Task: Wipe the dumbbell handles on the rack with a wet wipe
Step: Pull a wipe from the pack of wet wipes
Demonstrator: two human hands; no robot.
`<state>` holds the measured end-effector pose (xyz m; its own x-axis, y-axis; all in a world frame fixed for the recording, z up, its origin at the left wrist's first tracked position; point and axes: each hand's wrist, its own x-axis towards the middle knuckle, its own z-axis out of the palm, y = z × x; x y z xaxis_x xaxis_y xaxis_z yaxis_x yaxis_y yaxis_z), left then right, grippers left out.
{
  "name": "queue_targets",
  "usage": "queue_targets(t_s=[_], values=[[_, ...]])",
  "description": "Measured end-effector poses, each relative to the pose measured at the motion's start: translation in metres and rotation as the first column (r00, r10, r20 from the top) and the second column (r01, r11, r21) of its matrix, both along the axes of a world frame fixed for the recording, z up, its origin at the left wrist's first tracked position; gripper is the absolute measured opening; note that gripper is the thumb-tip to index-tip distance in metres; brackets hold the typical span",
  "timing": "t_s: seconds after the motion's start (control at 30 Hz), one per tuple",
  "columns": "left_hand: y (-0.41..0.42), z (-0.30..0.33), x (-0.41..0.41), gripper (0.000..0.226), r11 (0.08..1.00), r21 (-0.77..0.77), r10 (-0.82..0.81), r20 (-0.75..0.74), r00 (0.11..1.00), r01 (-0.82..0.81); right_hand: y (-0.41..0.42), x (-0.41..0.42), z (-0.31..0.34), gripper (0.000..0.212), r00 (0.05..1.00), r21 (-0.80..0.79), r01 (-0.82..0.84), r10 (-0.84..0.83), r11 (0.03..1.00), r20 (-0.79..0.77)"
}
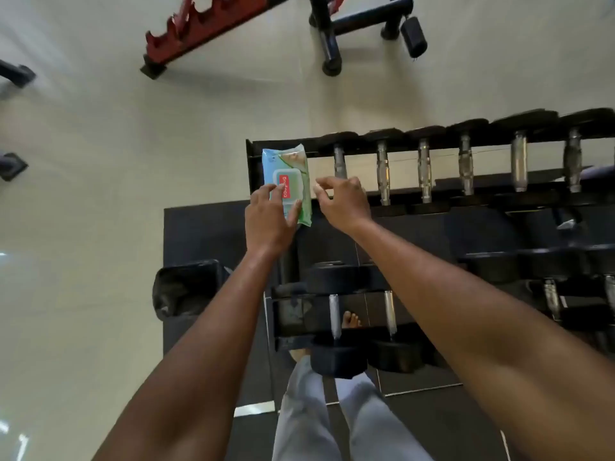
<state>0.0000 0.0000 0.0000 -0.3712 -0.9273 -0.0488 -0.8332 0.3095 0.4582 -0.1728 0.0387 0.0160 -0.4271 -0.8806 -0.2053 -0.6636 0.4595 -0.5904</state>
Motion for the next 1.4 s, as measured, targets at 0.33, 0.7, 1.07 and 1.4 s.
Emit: queue_targets(t_s=[0.33, 0.7, 1.07, 1.4], values=[[-0.011, -0.020, -0.028, 0.055, 0.988, 0.042, 0.150, -0.027, 0.988, -0.149, -0.044, -0.022, -0.015, 0.022, 0.930, 0.144, -0.046, -0.010, 0.989, 0.367], [-0.016, -0.024, -0.033, 0.045, 0.980, -0.028, 0.195, -0.020, 0.981, -0.195, -0.068, -0.026, -0.025, 0.018, 0.896, 0.181, -0.073, -0.016, 0.981, 0.444], [-0.010, -0.017, -0.033, 0.040, 0.995, -0.085, 0.047, 0.009, 0.999, -0.046, -0.071, -0.026, -0.028, 0.018, 0.884, 0.159, -0.047, -0.034, 0.986, 0.466], [-0.022, -0.032, 0.018, 0.037, 0.849, 0.209, 0.527, -0.270, 0.805, -0.486, -0.072, -0.021, -0.037, 0.018, 0.905, 0.178, -0.006, -0.070, 0.984, 0.419]])
